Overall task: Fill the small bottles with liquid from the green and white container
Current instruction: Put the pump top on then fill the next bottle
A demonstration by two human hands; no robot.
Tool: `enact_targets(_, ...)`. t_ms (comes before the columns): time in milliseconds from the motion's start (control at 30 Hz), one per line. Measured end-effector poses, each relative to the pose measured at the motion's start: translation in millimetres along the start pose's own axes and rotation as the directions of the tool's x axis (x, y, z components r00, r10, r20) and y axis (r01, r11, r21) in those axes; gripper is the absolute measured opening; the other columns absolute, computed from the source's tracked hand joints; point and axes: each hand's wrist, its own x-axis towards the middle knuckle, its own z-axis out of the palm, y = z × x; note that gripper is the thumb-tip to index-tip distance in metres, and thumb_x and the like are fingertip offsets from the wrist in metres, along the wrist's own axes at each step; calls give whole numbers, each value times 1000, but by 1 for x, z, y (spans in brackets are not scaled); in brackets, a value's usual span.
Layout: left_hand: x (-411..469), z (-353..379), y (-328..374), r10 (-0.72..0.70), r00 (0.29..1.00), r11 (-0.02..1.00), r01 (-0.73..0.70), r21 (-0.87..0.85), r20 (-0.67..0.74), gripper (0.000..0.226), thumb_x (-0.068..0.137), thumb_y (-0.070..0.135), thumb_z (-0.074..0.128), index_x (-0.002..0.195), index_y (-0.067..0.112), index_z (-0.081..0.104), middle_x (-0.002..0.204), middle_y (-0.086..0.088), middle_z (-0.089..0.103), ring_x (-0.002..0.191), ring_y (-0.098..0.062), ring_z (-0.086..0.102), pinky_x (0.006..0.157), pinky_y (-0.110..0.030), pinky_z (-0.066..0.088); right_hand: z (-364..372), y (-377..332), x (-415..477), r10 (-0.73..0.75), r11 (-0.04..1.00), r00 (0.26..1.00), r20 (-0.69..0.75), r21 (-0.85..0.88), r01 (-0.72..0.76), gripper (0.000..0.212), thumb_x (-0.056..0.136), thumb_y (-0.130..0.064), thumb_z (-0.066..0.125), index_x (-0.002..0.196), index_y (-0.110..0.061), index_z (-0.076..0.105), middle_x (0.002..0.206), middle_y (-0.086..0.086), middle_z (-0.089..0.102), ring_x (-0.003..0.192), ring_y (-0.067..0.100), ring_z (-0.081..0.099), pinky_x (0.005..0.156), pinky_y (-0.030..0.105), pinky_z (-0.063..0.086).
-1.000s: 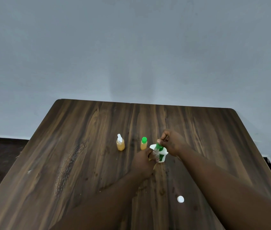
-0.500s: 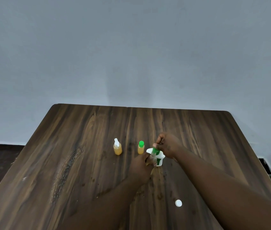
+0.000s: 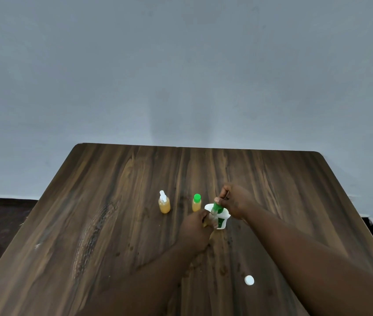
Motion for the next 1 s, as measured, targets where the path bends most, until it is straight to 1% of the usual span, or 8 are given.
enact_targets(167, -1, 3, 2, -16, 1000, 1000, 16, -20, -8, 7, 88, 12, 68, 83, 17, 70, 77, 16, 69, 81, 14, 59, 66, -5, 42, -3, -7, 1, -4, 998, 1000, 25, -56, 5, 26, 88, -30, 73, 71, -24, 53, 73, -10, 59, 71, 8, 54, 55, 24, 37)
enact_targets(333, -2, -3, 5, 2, 1000, 1000, -3, 16, 15, 14, 89, 12, 68, 82, 24, 66, 73, 43, 60, 80, 20, 56, 66, 0, 38, 1, -2, -5, -32, 999, 999, -9, -30, 32, 26, 88, -28, 72, 72, -23, 52, 73, -10, 58, 71, 9, 53, 55, 22, 35)
enact_targets(400, -5, -1, 5, -11, 1000, 1000, 10, 7, 28, 14, 91, 12, 68, 83, 24, 66, 76, 47, 58, 82, 21, 56, 68, 0, 39, 2, -1, -5, -31, 999, 1000, -3, -44, 31, 27, 88, -29, 71, 72, -23, 51, 74, -9, 58, 72, 10, 52, 55, 22, 35)
enact_targets(567, -2, -3, 7, 8, 1000, 1000, -7, -12, 3, 17, 87, 10, 68, 80, 26, 65, 77, 43, 61, 81, 18, 58, 67, -2, 39, -4, -3, -1, -50, 998, 999, 1, -27, 50, 26, 87, -29, 73, 72, -23, 54, 76, -7, 62, 73, 11, 55, 59, 26, 40)
enact_targets(700, -4, 0, 1, 5, 1000, 1000, -5, 10, -3, 11, 89, 13, 68, 83, 22, 69, 76, 25, 66, 84, 17, 58, 69, -2, 40, 4, 4, -4, -39, 999, 999, -12, -29, 39, 23, 88, -30, 71, 75, -21, 54, 80, -4, 64, 76, 13, 56, 61, 26, 41)
enact_targets(833, -2, 1, 1, 32, 999, 999, -33, -27, -22, 5, 87, 9, 67, 86, 14, 70, 86, 32, 66, 85, 11, 61, 68, -4, 41, -3, -2, 1, -39, 999, 999, -1, -21, 39, 25, 87, -30, 72, 72, -24, 54, 78, -8, 63, 72, 9, 56, 58, 24, 41)
enact_targets(933, -2, -2, 4, 11, 1000, 1000, -11, -8, -13, 15, 87, 11, 67, 78, 23, 66, 79, 16, 69, 83, 11, 61, 68, -4, 41, 0, 2, 1, -25, 999, 1000, -16, 25, 26, 26, 87, -28, 73, 70, -24, 53, 80, -3, 66, 75, 14, 59, 61, 28, 45)
enact_targets(1000, -6, -1, 3, 3, 1000, 1000, -3, 22, -2, 24, 89, 13, 67, 76, 32, 61, 75, 20, 66, 82, 17, 58, 68, -2, 39, 5, 5, -2, -23, 999, 1000, -6, 28, 24, 27, 87, -26, 73, 71, -23, 52, 78, -4, 63, 77, 14, 57, 64, 28, 44)
